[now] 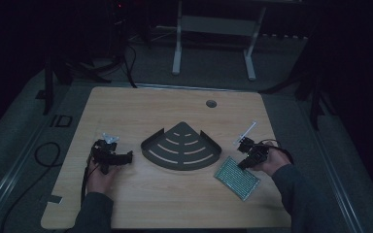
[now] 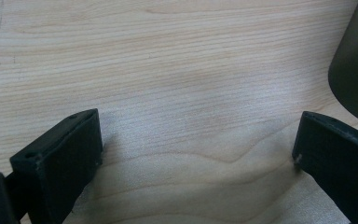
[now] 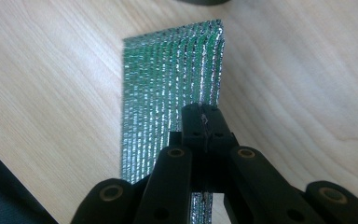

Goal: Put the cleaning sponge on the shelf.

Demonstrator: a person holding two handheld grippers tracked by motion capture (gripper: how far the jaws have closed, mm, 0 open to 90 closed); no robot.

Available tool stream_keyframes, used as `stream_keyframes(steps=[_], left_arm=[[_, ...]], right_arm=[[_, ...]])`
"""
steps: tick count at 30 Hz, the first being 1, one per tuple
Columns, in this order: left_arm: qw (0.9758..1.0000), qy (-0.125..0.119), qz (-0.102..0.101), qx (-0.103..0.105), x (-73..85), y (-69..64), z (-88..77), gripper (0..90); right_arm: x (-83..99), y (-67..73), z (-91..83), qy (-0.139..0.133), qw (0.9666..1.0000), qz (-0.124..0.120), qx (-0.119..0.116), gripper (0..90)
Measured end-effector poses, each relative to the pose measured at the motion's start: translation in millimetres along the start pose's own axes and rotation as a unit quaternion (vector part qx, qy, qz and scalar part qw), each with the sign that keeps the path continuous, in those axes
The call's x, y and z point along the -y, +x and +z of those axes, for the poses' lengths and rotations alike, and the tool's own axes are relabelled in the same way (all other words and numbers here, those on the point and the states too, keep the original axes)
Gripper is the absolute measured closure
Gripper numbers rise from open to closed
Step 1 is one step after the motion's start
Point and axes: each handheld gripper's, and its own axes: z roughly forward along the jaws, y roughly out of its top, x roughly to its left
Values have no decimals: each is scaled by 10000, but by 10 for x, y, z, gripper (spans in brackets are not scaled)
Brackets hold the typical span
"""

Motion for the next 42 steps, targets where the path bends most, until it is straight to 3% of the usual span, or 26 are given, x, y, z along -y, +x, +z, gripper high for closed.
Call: stream_keyframes(steps=[15, 23, 42], left_arm=[[10000, -7, -6, 0, 0, -1, 1, 18], [10000, -7, -5, -1, 0, -1, 1, 17], [10000, 0, -2, 0, -1, 0, 0, 17]], right_arm=[[-150, -31, -333, -145, 9994, -21, 316, 900], [-236, -46, -473, -240, 9993, -51, 299, 900], [-520, -58, -584, -436, 9986, -39, 280, 900]])
